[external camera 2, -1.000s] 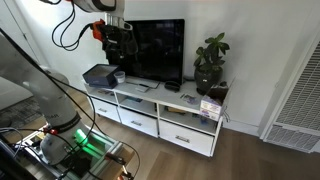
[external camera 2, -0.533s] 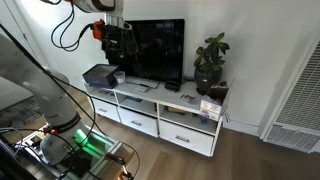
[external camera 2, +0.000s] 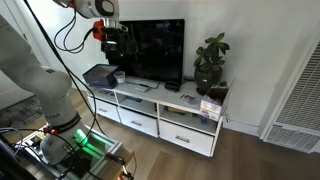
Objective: Press a button on the white remote control
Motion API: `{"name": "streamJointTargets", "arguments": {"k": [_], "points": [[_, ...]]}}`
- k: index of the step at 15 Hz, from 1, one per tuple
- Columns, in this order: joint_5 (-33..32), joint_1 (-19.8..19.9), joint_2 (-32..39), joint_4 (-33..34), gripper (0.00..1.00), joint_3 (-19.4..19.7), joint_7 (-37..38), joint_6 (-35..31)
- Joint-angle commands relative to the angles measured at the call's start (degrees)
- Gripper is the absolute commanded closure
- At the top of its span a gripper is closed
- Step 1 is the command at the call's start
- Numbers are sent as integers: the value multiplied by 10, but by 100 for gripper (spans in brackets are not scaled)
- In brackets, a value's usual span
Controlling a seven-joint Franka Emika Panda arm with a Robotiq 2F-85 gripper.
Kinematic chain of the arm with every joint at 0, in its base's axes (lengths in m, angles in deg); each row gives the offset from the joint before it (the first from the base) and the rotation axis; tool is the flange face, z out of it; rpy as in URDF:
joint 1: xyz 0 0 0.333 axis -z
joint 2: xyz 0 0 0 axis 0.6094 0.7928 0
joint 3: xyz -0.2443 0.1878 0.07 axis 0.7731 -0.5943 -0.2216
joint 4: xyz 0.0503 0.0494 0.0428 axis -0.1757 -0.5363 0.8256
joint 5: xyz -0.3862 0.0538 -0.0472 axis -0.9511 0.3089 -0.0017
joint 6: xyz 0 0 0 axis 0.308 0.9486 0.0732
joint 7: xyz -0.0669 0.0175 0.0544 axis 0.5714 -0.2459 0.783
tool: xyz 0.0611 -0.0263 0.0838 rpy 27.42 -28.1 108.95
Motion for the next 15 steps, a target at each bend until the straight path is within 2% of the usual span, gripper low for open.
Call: {"name": "streamJointTargets", "arguments": {"k": [1, 4, 9, 14, 15], "points": [[21, -2, 92, 56, 0, -16, 21, -67], [45, 1, 168, 101, 0, -25, 41, -111], [71, 1, 298, 183, 0, -39, 133, -185], [15, -17, 411, 254, 0, -35, 215, -275], [36, -3, 367, 210, 0, -44, 181, -264]]}}
